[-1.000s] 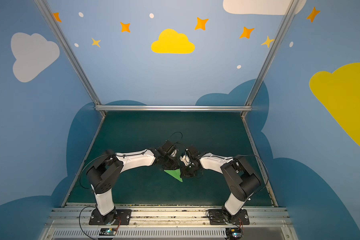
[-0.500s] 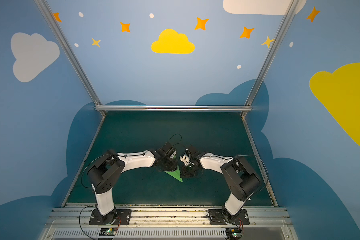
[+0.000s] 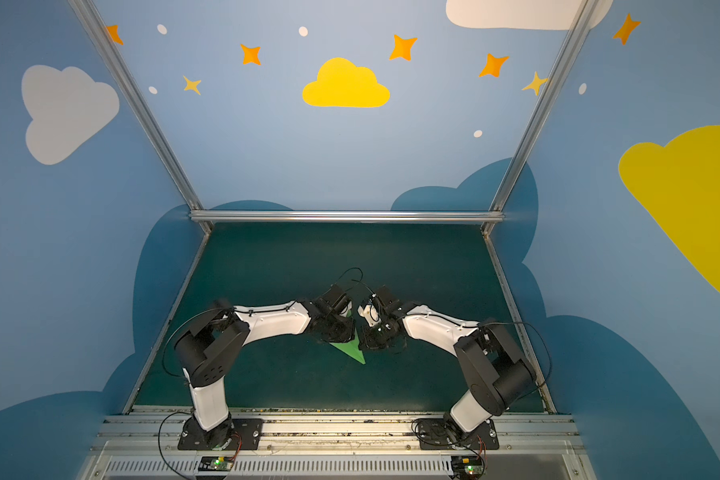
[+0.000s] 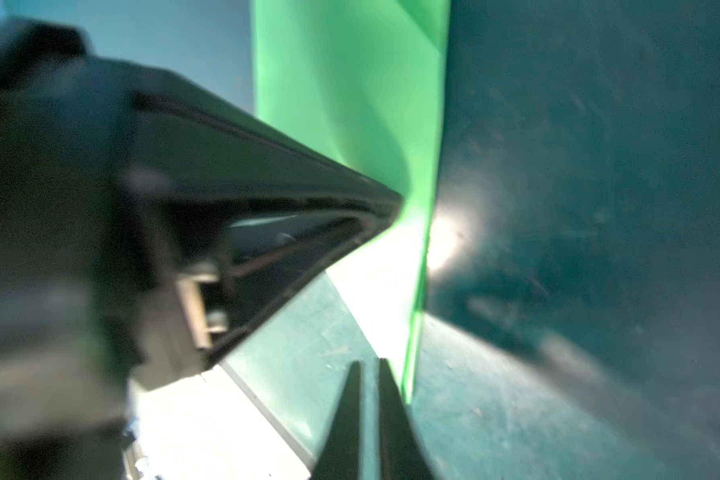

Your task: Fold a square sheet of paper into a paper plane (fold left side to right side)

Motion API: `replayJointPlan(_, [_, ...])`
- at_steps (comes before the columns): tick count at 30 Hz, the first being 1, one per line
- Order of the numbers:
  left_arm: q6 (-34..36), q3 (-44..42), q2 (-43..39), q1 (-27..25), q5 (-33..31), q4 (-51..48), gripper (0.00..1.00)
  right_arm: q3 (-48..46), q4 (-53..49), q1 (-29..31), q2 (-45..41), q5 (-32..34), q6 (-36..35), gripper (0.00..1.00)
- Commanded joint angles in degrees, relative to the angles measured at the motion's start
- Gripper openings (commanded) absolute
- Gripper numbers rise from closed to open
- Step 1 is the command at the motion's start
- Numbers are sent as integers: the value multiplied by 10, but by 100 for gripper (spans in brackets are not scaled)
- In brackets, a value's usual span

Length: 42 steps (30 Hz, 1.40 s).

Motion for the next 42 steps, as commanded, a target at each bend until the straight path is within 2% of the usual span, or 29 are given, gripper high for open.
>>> replayJointPlan(1, [-2, -14, 18, 2, -21, -14, 8, 16, -6, 9, 14, 2, 4, 0])
replayJointPlan(11, [-1, -14, 17, 2, -20, -15, 8, 31, 22, 11, 58, 4, 19, 0])
replayJointPlan(19, [-2, -15, 18, 2, -19, -15, 7, 6, 35, 7, 79, 19, 12, 0])
replayJointPlan(42, [-6, -12, 20, 1, -21, -20, 6, -106, 47, 3, 31, 31, 11, 0])
